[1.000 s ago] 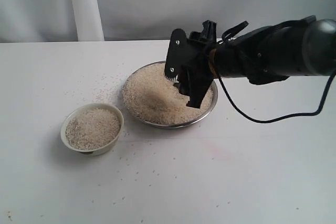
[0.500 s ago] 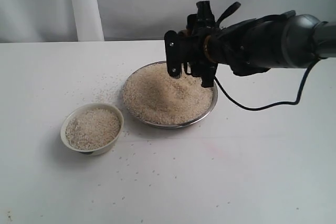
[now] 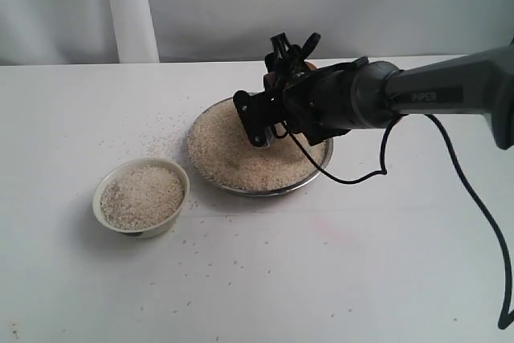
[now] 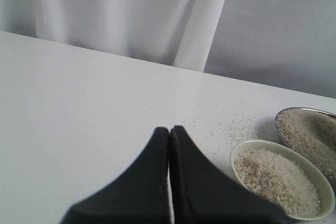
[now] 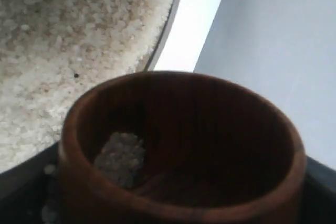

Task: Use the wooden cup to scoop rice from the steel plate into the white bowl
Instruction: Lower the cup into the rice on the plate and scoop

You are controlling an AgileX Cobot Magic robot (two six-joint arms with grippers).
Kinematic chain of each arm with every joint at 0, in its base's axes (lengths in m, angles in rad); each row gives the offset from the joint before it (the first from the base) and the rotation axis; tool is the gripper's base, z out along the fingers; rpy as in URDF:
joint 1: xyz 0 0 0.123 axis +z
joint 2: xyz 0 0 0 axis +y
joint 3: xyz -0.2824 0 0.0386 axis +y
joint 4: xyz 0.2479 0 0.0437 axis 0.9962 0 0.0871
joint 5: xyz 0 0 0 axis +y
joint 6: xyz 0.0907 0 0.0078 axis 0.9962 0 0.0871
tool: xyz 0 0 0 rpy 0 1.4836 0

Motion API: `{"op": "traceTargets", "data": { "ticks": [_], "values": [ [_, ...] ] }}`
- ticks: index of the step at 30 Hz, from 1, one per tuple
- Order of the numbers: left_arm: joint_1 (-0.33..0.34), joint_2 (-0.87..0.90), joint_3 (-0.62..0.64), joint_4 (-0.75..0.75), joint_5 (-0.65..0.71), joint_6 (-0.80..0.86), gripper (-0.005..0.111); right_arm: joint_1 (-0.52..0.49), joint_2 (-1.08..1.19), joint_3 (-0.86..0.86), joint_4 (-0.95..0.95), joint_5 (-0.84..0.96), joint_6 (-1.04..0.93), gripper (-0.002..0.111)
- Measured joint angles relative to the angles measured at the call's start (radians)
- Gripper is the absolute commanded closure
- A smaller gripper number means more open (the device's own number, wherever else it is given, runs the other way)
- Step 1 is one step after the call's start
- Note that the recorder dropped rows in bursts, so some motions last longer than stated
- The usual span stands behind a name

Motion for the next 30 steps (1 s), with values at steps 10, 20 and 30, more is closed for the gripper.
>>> {"op": "traceTargets", "data": {
  "ticks": [10, 20, 30],
  "values": [
    [0.000, 0.000, 0.000, 0.000, 0.000, 0.000, 0.107, 0.018, 0.066, -0.004, 0.016, 0.004, -0.036, 0.108],
    [0.000, 0.000, 0.000, 0.000, 0.000, 0.000, 0.107, 0.024, 0.089, -0.009, 0.021, -0.021, -0.039, 0.108],
    [0.000, 0.000, 0.000, 0.000, 0.000, 0.000, 0.107, 0.024, 0.089, -0.016, 0.042, -0.123, -0.008, 0.108]
  ]
}}
